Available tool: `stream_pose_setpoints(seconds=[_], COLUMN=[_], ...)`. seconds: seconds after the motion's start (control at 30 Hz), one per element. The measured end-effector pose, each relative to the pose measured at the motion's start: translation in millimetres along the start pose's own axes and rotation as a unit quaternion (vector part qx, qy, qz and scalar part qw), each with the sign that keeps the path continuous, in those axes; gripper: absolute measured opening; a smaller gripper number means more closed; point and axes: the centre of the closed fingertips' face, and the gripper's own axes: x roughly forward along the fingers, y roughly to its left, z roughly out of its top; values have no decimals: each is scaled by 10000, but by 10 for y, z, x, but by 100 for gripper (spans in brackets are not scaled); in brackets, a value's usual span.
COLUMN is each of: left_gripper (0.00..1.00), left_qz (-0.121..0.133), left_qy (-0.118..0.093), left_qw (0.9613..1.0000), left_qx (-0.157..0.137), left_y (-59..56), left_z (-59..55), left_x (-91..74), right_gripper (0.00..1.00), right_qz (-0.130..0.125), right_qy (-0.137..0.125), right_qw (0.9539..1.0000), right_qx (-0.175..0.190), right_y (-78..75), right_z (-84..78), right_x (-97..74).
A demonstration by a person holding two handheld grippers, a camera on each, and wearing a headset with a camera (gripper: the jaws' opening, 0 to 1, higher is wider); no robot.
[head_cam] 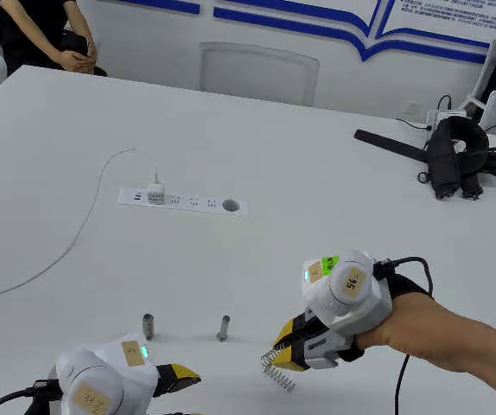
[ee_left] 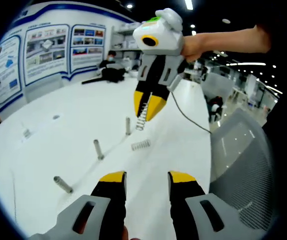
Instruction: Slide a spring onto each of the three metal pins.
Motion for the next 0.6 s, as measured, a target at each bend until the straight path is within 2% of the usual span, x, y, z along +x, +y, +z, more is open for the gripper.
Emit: stream_pose_setpoints(seconds=[0.23,0.33,0.6], left_gripper=[40,42,49], left_qz=[250,439,722], left_qy=[-31,-45,9], left_qw=[9993,9979,9954], left_qx=[-283,-468,-635], left_y=[142,214,327], left_z=[-72,-138,-259], left_x=[-94,-154,-308], right_gripper=[12,12,12], right_qz=[-30,4,-42], right_qy=[-14,-33,-16], right_qw=[9999,9998,9997], right_qx=[99,198,228], right_y=[-147,-212,-395], right_z=[44,55,152], right_x=[59,112,195])
